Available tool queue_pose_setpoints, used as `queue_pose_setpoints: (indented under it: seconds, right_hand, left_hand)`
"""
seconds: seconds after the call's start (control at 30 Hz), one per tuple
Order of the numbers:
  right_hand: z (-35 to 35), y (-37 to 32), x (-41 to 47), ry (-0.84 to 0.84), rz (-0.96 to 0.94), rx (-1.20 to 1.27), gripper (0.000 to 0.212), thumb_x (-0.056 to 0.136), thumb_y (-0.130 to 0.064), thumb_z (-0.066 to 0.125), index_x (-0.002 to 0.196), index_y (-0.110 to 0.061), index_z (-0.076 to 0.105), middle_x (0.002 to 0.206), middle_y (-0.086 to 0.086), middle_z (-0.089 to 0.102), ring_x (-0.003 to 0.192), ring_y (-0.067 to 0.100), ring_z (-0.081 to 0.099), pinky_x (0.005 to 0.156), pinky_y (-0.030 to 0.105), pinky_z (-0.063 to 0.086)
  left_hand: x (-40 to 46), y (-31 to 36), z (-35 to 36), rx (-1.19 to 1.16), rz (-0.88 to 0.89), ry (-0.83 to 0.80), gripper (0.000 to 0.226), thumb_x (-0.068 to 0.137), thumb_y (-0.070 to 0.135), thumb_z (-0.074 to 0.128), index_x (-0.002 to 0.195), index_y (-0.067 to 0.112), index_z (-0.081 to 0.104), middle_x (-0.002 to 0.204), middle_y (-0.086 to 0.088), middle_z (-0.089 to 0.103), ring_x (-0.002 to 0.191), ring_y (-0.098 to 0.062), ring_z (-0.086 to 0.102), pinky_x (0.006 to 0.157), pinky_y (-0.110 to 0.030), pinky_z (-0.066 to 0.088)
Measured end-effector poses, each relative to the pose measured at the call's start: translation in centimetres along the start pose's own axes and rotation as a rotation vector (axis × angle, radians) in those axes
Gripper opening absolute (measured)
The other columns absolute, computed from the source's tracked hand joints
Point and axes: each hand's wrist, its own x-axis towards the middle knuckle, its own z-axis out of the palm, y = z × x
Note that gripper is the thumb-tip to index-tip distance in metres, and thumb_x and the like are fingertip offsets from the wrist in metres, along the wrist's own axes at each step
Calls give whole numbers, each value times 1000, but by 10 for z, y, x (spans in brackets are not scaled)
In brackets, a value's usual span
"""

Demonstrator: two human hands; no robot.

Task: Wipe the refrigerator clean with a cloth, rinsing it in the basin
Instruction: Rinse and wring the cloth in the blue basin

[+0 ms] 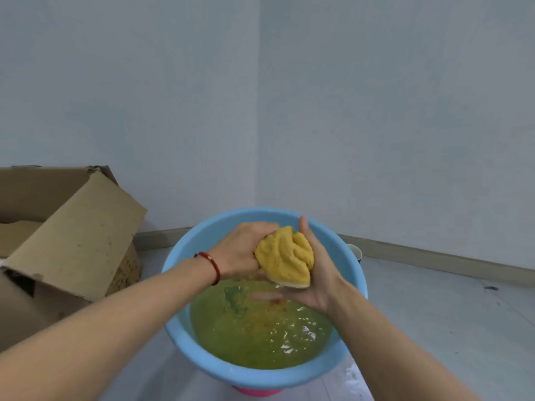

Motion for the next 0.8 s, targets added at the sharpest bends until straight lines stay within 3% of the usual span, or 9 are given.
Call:
queue_pose_setpoints:
  seconds: [0.1, 0.17, 0.23, 0.3, 0.37, 0.43, 0.53, 0.67, 0.8]
  right_hand:
    - [-1, 4, -5, -178, 145, -83, 94, 74, -67, 82, 140, -3, 60, 131, 30, 64, 109, 40, 71, 73, 35, 64]
    - [4, 1, -5, -162, 161, -302, 64, 85, -45, 81, 129, -3, 60, 106, 21, 71, 79, 24, 70, 53, 22, 51]
    - [17, 1, -2, -54, 111, -733, 30, 85, -29, 79, 102, -9, 66, 80, 9, 66, 62, 18, 57, 50, 25, 44]
    - [25, 2, 3, 108, -31, -1326, 19, 81, -20, 76, 75, -19, 58, 66, -1, 60, 56, 17, 53, 52, 27, 45]
    - [29, 3, 5, 198, -175, -1806, 22, 78, -19, 76, 80, -22, 54, 74, -2, 63, 67, 23, 59, 59, 31, 46]
    - [27, 5, 6, 200, -299, -2075, 30, 82, -16, 78, 101, -19, 56, 99, 5, 66, 87, 31, 64, 68, 37, 45]
    - [21, 8, 8, 208, -460, -2252, 29, 88, -6, 71, 110, -10, 53, 109, 10, 60, 98, 34, 62, 66, 39, 36]
    - [8, 4, 9, 215, -293, -1920, 59, 80, -37, 85, 126, -14, 56, 116, -2, 59, 108, 22, 60, 81, 34, 45]
    - [-1, -3, -3, 253, -113, -672, 66, 76, -53, 74, 125, -9, 69, 105, 9, 70, 90, 25, 64, 81, 42, 55]
  left_hand:
    - [8, -12, -19, 566, 280, -88, 8, 83, 20, 58, 90, 20, 55, 80, 2, 51, 65, -28, 57, 51, -32, 35]
    - [10, -12, -29, 853, 285, -205, 12, 90, 27, 54, 99, 21, 58, 87, -2, 58, 71, -32, 62, 54, -33, 31]
    - [10, -4, -29, 1009, 158, -398, 11, 89, 24, 56, 100, 24, 59, 91, -3, 64, 80, -32, 64, 60, -33, 33]
    - [8, -2, -20, 914, -47, -504, 5, 79, 17, 59, 81, 21, 58, 77, -5, 62, 72, -31, 60, 58, -31, 36]
    - [3, -9, -6, 574, -393, -567, 11, 69, 10, 62, 65, 16, 54, 60, -9, 53, 56, -29, 51, 49, -27, 37]
    - [-6, -10, 6, 113, -696, -622, 13, 61, 9, 64, 61, 12, 52, 57, -12, 47, 47, -27, 42, 45, -24, 31]
    - [-14, -9, 9, -219, -792, -639, 19, 74, 7, 70, 65, 10, 53, 54, -9, 46, 39, -23, 47, 42, -23, 33]
    - [-7, -15, 2, -62, -679, -606, 16, 81, 8, 71, 96, 6, 65, 71, -14, 70, 59, -26, 74, 58, -32, 62]
    - [-2, -22, -5, 398, -223, -237, 17, 80, 16, 70, 68, 17, 58, 66, 1, 67, 60, -19, 61, 57, -32, 50]
